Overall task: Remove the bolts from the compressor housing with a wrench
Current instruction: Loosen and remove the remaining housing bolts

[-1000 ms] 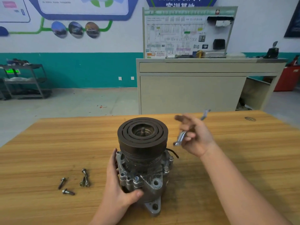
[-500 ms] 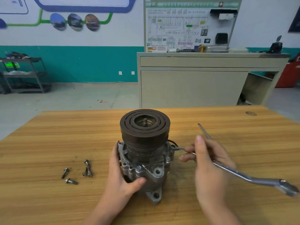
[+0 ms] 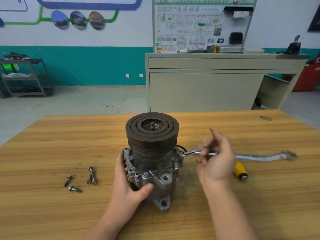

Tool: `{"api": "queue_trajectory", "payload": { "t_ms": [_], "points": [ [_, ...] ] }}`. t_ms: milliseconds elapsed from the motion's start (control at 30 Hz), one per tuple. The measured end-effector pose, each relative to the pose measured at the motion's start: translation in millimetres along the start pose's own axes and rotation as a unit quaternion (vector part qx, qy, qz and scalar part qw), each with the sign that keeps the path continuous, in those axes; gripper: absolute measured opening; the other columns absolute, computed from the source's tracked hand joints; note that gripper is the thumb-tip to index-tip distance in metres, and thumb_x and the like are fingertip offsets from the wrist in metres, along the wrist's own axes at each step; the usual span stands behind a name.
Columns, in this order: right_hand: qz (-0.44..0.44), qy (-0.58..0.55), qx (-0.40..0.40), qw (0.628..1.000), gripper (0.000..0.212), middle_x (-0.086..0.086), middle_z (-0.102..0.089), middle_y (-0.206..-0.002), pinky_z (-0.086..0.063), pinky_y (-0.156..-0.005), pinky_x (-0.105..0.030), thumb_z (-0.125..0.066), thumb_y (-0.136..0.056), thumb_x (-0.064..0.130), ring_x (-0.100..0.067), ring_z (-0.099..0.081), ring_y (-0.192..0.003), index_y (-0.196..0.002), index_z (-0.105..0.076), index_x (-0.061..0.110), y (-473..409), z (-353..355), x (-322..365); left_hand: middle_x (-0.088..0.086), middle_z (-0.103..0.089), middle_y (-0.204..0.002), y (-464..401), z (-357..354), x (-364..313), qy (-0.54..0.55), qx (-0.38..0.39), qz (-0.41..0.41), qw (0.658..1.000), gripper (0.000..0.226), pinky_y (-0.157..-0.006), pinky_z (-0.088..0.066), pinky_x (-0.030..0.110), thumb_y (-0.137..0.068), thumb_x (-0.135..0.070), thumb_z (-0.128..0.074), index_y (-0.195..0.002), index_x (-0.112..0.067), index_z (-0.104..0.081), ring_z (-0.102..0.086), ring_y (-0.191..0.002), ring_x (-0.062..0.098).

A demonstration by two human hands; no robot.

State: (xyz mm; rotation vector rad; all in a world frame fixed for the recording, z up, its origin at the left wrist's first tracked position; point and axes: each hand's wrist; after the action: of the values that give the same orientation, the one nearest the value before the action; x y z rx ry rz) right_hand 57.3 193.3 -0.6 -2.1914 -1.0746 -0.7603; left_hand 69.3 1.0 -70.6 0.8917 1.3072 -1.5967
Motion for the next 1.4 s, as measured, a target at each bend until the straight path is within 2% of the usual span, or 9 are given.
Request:
{"api": "queue_trajectory", "payload": {
  "t_ms": [167, 300, 433, 567, 733, 967, 1100, 1300, 1400],
  "points": [
    [-0.273, -0.039, 0.223, 0.935, 0.038, 0.007, -0.032, -0.034, -0.024, -0.034, -0.018, -0.048, -0.082, 0.023, -0.008, -0.024, -0.026, -0.045, -0.047, 0.017, -59, -2, -10, -0.027, -0.029, -0.143, -3, -2, 0, -0.009, -0.006, 0.000, 1.000, 0.117, -0.099, -0.029, 0.004, -0.039, -0.085, -0.069, -0.135, -0.056, -0.008, -0.031, -0.132, -0.010],
    [-0.314, -0.032, 0.228, 0.921, 0.036, 0.007, -0.035, -0.035, -0.026, -0.030, -0.017, -0.050, -0.086, 0.028, -0.005, -0.028, -0.025, -0.053, -0.055, 0.015, -71, -8, -6, -0.026, -0.031, -0.144, -2, 1, 0, 0.006, -0.003, 0.000, 1.000, 0.118, -0.104, -0.030, 0.013, -0.040, -0.082, -0.073, -0.136, -0.055, -0.011, -0.033, -0.132, -0.008],
    [-0.183, -0.145, 0.038, 0.972, 0.039, 0.008, -0.046, -0.042, -0.030, -0.031, -0.014, -0.057, -0.088, 0.028, -0.002, -0.034, -0.027, -0.051, -0.061, 0.018, -64, 0, 23, -0.022, -0.030, -0.146, -2, 1, 0, 0.007, 0.004, 0.000, 1.000, 0.121, -0.099, -0.031, 0.004, -0.042, -0.081, -0.073, -0.140, -0.048, -0.010, -0.033, -0.131, -0.011],
    [-0.003, -0.025, -0.058, 0.998, 0.036, 0.006, -0.057, -0.053, -0.043, -0.041, -0.017, -0.060, -0.093, 0.024, -0.007, -0.051, -0.040, -0.057, -0.066, 0.022, -20, 11, 32, -0.021, -0.030, -0.144, -4, -2, 0, 0.006, 0.001, -0.004, 1.000, 0.117, -0.095, -0.029, -0.001, -0.042, -0.082, -0.071, -0.136, -0.050, -0.009, -0.033, -0.129, -0.013],
    [0.081, 0.098, -0.036, 0.991, 0.016, 0.002, -0.062, -0.056, -0.051, -0.045, -0.022, -0.064, -0.081, 0.034, -0.011, -0.061, -0.043, -0.067, -0.065, 0.026, 27, 1, 11, -0.031, -0.028, -0.140, -3, -1, -1, -0.002, 0.000, -0.003, 1.000, 0.113, -0.094, -0.028, -0.003, -0.040, -0.083, -0.070, -0.131, -0.059, -0.007, -0.030, -0.127, -0.018],
    [0.231, 0.231, 0.009, 0.945, 0.016, 0.003, -0.070, -0.072, -0.050, -0.047, -0.016, -0.060, -0.087, 0.051, -0.012, -0.069, -0.051, -0.079, -0.061, 0.037, 59, -6, 1, -0.051, -0.028, -0.129, 0, 0, -5, 0.001, -0.001, -0.013, 1.000, 0.114, -0.090, -0.029, -0.004, -0.044, -0.081, -0.070, -0.135, -0.053, -0.009, -0.030, -0.124, -0.022],
    [0.246, 0.250, -0.029, 0.936, 0.022, 0.006, -0.069, -0.068, -0.049, -0.048, -0.017, -0.054, -0.087, 0.059, -0.010, -0.067, -0.050, -0.077, -0.059, 0.039, 63, -9, -7, -0.043, -0.027, -0.135, 0, -1, -5, -0.012, -0.005, -0.009, 1.000, 0.114, -0.092, -0.028, -0.004, -0.043, -0.084, -0.068, -0.135, -0.054, -0.007, -0.030, -0.125, -0.022],
    [0.290, 0.288, -0.055, 0.911, 0.027, 0.003, -0.064, -0.063, -0.042, -0.048, -0.017, -0.047, -0.094, 0.034, -0.008, -0.056, -0.046, -0.067, -0.052, 0.036, 46, -10, -5, -0.031, -0.032, -0.141, -1, 0, -4, -0.009, -0.001, -0.011, 1.000, 0.123, -0.095, -0.029, -0.001, -0.044, -0.082, -0.069, -0.144, -0.039, -0.011, -0.034, -0.127, -0.015],
    [0.329, 0.319, -0.045, 0.888, 0.026, 0.004, -0.062, -0.062, -0.038, -0.050, -0.004, -0.046, -0.094, 0.026, 0.003, -0.058, -0.051, -0.069, -0.047, 0.030, 44, -15, -3, -0.017, -0.033, -0.147, -2, 1, -2, -0.014, 0.002, -0.007, 1.000, 0.129, -0.101, -0.029, 0.003, -0.044, -0.082, -0.070, -0.147, -0.031, -0.011, -0.034, -0.132, -0.008]
  ]
}}
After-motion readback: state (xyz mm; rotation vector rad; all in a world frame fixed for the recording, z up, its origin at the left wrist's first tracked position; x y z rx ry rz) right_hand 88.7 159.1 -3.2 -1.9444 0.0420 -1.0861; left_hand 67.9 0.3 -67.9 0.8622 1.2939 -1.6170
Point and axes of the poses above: each hand's wrist, its own y-axis away from the middle knuckle, its own z-axis out of the back of the hand, x = y × z
